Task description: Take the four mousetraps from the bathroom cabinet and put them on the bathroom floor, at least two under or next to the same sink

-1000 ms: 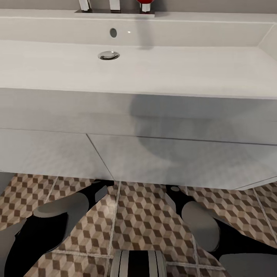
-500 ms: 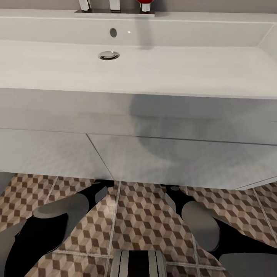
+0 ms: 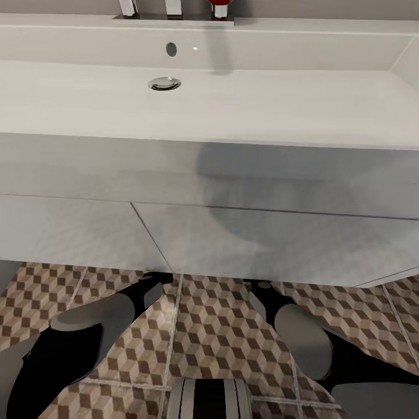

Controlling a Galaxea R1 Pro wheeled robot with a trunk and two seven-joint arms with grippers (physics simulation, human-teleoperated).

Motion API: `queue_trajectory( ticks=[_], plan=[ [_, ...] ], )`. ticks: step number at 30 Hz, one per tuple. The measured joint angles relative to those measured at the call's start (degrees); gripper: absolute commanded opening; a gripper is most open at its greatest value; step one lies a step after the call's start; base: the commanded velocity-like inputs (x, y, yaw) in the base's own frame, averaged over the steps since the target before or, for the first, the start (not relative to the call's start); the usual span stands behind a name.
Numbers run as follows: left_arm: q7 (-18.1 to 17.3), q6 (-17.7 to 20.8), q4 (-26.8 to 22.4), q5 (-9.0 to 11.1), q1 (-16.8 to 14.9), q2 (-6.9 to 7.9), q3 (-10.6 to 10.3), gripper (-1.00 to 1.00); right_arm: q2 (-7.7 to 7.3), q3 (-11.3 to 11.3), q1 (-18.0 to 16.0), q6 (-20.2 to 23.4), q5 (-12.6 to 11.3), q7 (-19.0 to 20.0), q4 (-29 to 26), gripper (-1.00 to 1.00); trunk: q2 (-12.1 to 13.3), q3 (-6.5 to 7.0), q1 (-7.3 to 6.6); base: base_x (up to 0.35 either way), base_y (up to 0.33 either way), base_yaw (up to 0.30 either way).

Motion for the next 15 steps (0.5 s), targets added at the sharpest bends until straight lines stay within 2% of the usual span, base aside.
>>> queue_trajectory(
  ticks=[15],
  plan=[
    [0.0,0.0,0.0,0.0,0.0,0.00,-0.1,-1.00,0.00,0.0,-0.3,0.0,0.0,0.0,0.0,-1.00,0.0,-0.47,0.00,0.000,0.000,0.000]
  ],
)
